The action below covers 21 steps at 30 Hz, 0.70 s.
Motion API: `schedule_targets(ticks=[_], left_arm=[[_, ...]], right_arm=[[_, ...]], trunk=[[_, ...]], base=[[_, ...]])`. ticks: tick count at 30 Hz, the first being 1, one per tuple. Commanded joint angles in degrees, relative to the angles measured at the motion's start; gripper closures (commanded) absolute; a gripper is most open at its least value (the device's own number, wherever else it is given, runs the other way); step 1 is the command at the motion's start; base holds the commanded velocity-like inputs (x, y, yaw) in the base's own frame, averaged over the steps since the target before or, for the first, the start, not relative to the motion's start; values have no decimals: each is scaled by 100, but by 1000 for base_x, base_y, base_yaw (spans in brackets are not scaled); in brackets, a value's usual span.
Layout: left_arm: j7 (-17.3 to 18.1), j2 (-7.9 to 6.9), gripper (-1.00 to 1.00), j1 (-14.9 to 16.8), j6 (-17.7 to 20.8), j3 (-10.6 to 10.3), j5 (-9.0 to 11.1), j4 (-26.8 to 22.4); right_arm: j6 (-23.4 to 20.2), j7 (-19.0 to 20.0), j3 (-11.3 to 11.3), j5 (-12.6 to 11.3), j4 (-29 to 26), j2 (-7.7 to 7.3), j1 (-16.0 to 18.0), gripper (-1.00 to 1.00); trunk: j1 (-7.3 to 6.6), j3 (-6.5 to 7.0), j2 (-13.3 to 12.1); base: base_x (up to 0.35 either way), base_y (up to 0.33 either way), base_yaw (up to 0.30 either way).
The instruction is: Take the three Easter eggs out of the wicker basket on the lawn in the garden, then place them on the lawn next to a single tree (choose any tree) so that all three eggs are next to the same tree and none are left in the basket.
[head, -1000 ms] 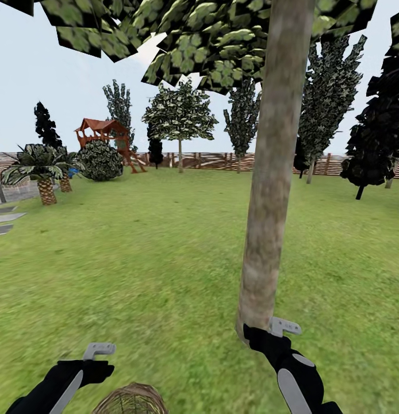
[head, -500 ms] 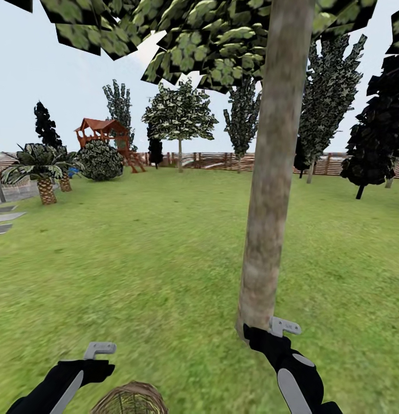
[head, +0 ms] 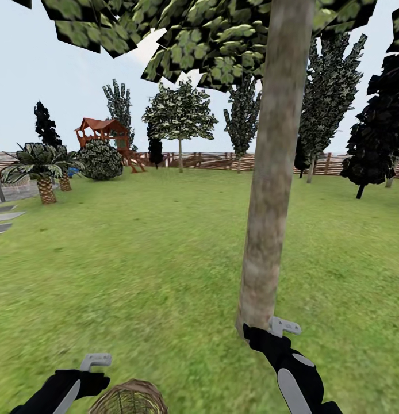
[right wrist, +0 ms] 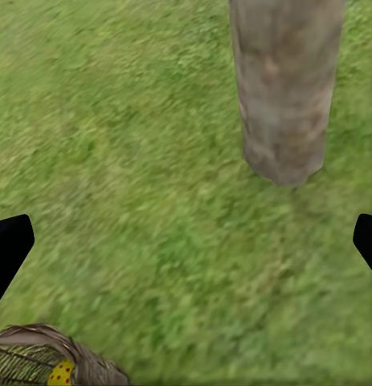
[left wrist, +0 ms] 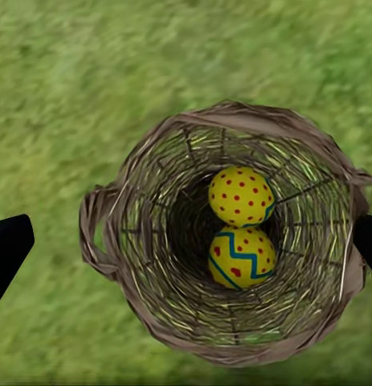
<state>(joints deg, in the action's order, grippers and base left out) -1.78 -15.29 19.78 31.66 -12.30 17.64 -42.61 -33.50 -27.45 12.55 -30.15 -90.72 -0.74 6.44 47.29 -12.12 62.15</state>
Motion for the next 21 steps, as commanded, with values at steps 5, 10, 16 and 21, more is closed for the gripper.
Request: schedule_targets(ticks=[5, 10, 16, 21], left_arm=[[-6, 2, -100, 8, -66, -26, 30, 87], [6, 8, -100, 8, -127, -27, 16, 110], [12, 79, -100, 8, -222, -41, -1, 164], [11, 136, -100, 8, -257, -44, -4, 198]], right_arm=[[-7, -59, 11, -53, -8, -5, 6, -100], [-7, -59, 11, -53, -8, -5, 6, -100], [-7, -59, 11, -55, -8, -5, 6, -100], [-7, -59, 14, -57, -8, 1, 6, -100]], trunk=[[111, -98, 208], [221, -188, 409], [353, -296, 649], [463, -386, 850]], base=[[0, 0, 0], [0, 0, 0], [0, 0, 0], [0, 0, 0]])
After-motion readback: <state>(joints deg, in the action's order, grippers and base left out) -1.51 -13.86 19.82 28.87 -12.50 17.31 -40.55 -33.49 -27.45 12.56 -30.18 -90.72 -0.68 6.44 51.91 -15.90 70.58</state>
